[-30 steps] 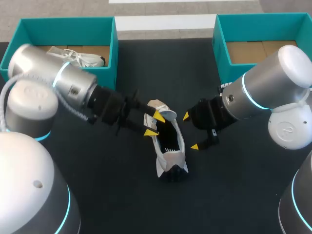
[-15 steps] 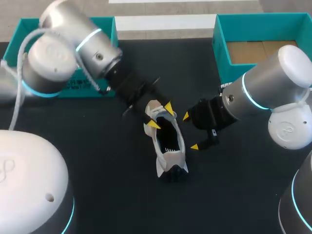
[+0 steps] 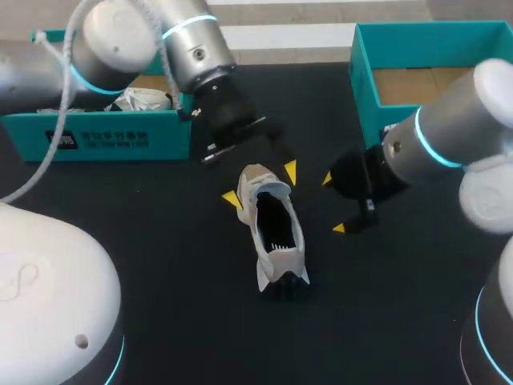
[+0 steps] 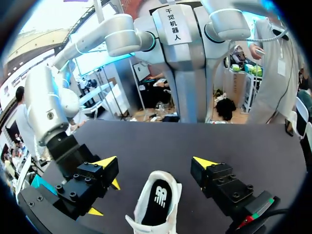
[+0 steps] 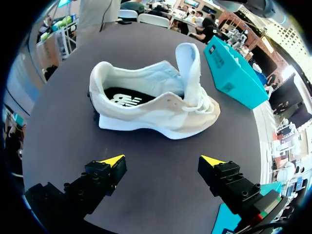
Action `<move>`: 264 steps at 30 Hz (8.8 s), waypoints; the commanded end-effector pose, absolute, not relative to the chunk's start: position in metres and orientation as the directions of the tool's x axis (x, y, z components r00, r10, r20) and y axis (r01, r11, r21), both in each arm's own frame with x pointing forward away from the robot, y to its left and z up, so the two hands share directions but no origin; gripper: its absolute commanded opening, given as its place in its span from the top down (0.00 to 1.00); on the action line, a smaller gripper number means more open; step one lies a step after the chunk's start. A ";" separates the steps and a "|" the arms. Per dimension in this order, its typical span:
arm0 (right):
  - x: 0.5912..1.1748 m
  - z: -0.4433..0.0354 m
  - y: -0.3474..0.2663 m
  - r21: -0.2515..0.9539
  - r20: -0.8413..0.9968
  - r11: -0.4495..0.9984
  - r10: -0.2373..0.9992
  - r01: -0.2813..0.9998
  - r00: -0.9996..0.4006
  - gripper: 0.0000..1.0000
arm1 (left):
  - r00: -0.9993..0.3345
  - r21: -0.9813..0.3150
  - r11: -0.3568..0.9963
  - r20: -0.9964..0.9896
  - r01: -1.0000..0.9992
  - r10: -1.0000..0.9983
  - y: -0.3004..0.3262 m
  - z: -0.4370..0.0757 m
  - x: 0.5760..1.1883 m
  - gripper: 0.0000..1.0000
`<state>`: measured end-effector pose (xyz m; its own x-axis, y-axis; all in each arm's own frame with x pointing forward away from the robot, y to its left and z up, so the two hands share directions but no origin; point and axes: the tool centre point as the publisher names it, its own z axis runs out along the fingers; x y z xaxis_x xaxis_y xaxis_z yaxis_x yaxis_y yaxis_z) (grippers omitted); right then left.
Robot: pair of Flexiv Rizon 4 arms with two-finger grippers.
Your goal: Take the shoe out of the shoebox, open the shoe tongue, remove and reinsert the insole, then place the shoe into the shoebox
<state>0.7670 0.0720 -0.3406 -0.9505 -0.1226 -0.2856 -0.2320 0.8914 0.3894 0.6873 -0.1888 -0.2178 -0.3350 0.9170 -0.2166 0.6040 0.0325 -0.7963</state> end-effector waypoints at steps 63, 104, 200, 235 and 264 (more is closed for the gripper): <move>0.759 -0.225 -0.022 0.311 -0.087 0.918 -0.230 -0.246 -0.969 0.00 | -0.200 -0.345 0.209 0.062 0.915 0.978 -0.192 -0.286 0.669 1.00; 0.759 -0.225 -0.022 0.311 -0.087 0.918 -0.230 -0.246 -0.969 0.00 | -0.251 0.025 0.255 -0.091 0.967 0.964 -0.203 -0.394 0.713 1.00; 0.759 -0.225 -0.022 0.311 -0.087 0.918 -0.230 -0.246 -0.969 0.00 | -0.168 0.321 0.204 -0.136 0.925 0.976 -0.193 -0.313 0.774 0.42; 0.759 -0.225 -0.022 0.311 -0.087 0.918 -0.230 -0.246 -0.969 0.00 | -0.142 0.206 0.161 -0.103 0.965 0.984 -0.200 -0.332 0.746 0.62; 0.759 -0.225 -0.022 0.311 -0.087 0.918 -0.230 -0.246 -0.969 0.00 | -0.825 0.000 0.838 -0.178 0.545 0.536 -0.171 -0.288 0.751 0.00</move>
